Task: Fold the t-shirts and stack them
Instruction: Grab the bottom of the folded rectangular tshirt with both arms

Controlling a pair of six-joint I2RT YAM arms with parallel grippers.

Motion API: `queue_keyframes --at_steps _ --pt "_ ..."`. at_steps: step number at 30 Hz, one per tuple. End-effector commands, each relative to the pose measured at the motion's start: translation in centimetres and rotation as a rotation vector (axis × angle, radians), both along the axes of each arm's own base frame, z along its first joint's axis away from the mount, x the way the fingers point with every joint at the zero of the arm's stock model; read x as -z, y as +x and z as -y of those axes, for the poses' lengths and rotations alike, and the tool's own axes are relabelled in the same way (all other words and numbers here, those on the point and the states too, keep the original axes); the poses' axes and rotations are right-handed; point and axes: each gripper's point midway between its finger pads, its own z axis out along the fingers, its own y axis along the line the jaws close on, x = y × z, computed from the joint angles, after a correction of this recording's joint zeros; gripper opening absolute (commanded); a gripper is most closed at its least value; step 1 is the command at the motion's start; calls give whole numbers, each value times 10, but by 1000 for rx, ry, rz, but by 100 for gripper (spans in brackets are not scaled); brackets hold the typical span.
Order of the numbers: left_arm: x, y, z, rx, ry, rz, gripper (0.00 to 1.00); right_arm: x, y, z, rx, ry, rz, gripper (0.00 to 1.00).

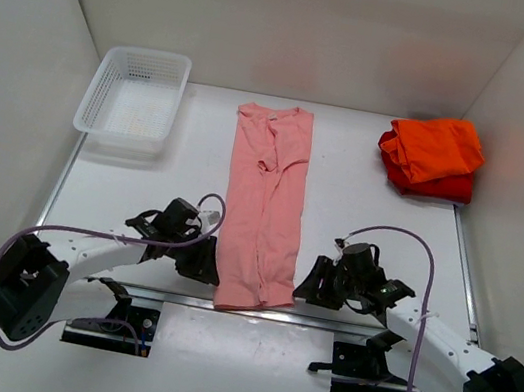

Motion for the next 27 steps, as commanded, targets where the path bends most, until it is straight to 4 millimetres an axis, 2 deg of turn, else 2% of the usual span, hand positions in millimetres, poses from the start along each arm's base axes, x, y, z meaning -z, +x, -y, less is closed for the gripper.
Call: queue_keyframes --at_steps 1,3,9,10,11,12,13,14,15,17,20,24,27 --pt "-13 7 25 -37 -110 40 48 -7 -4 -21 -58 81 17 47" --pt "-12 6 31 -50 -148 51 48 -4 -6 -25 -69 80 4 47" --pt "4 -5 32 -3 -71 4 48 10 -15 -34 -126 34 -56 48" --pt "6 -6 34 5 -67 3 45 13 -16 -36 -130 29 -71 47" --pt "11 -12 32 17 -52 -17 38 17 -21 -37 -147 19 -91 39" --pt "11 -13 33 28 -54 -18 32 18 -23 -37 -156 9 -94 22" --pt "15 -17 27 35 -36 -34 19 17 -22 -37 -157 9 -91 7" --pt "14 -14 23 42 -26 -11 6 20 -25 -34 -150 -11 -106 0" --pt "17 -17 15 37 -1 -23 0 20 -26 -33 -146 -12 -110 1" --pt "21 -24 -2 23 35 -22 0 21 -31 -28 -133 -16 -122 0" --pt "20 -29 -15 4 38 -15 0 17 -35 -25 -129 4 -123 0" --pt "24 -46 -11 10 11 -58 0 14 -53 -26 -179 10 -162 0" --pt "28 -50 -11 8 -1 -69 0 9 -61 -31 -209 19 -185 0"
